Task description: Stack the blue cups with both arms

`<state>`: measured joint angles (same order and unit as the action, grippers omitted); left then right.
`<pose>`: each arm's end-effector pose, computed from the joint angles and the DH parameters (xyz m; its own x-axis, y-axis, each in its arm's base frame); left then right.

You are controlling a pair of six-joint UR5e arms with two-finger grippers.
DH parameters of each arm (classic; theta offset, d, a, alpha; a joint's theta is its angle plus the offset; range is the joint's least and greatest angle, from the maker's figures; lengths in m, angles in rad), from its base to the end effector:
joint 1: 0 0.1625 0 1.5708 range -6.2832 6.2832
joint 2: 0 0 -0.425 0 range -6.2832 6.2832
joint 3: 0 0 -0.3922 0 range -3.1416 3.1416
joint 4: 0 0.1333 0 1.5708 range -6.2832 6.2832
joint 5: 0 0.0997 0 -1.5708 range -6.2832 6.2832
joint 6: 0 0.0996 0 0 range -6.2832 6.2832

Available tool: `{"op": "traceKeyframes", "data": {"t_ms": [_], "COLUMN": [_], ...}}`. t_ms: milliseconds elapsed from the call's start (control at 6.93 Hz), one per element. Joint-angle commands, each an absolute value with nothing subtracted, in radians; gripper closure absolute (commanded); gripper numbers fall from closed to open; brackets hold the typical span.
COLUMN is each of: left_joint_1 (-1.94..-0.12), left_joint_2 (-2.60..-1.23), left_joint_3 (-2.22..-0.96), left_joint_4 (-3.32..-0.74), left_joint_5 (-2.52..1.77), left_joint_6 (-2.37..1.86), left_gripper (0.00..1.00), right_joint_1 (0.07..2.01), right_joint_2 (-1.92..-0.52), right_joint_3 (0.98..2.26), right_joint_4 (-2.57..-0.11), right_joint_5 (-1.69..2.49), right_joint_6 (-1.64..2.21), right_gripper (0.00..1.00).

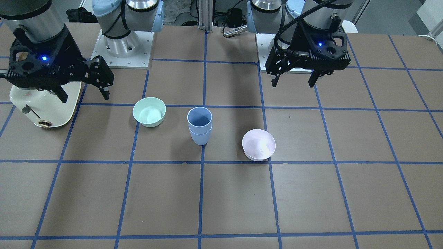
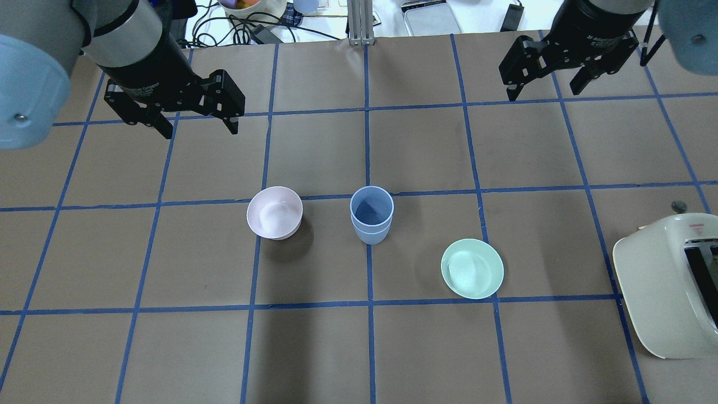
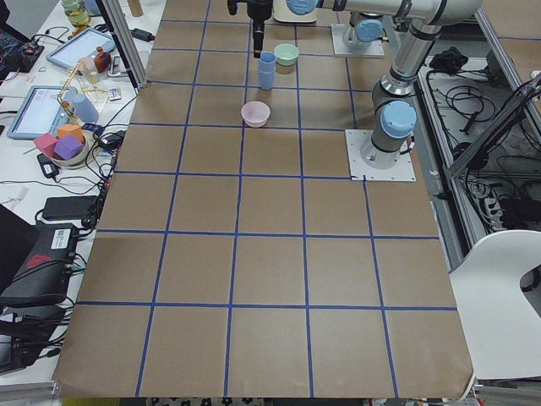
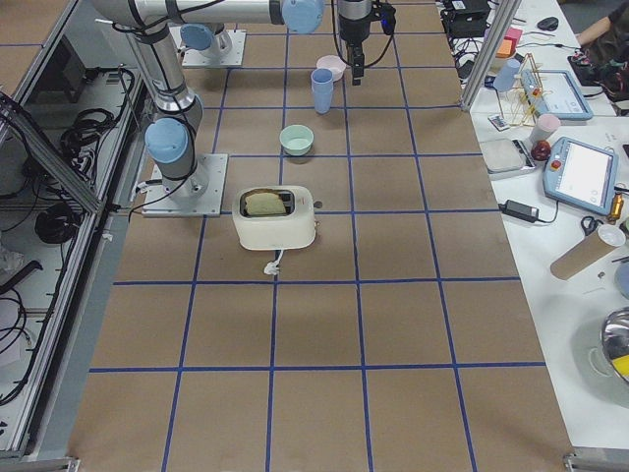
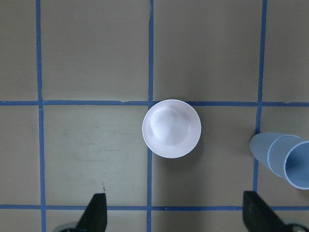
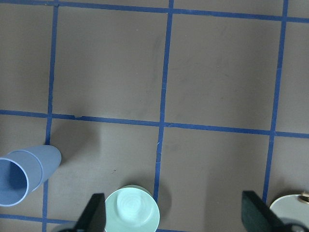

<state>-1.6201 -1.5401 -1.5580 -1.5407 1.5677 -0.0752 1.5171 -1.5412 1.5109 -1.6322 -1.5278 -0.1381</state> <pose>-0.1574 -0.4784 0.5124 -0.9996 -0.0255 0.0086 -0.0260 0.9970 -0.0731 0.1099 -0.5196 0.5092 -0.9957 -0.0877 -0.0298 -0.0844 0.9917 -0.0966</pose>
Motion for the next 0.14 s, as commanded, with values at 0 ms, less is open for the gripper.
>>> {"op": "traceKeyframes", "data": {"t_ms": [0], "left_joint_1": [-1.621], "left_joint_2": [-1.540], "left_joint_3": [-1.559], "left_joint_4": [-1.542], "left_joint_5": [1.568], "left_joint_6": [-0.075], "left_gripper": [0.00], "right_joint_1": [1.517], "right_joint_2": [-1.540], "right_joint_3": [1.511], "right_joint_4": [-1.632], "right_joint_5": [-1.528], "right_joint_6": [-0.138], "right_gripper": [0.00]}}
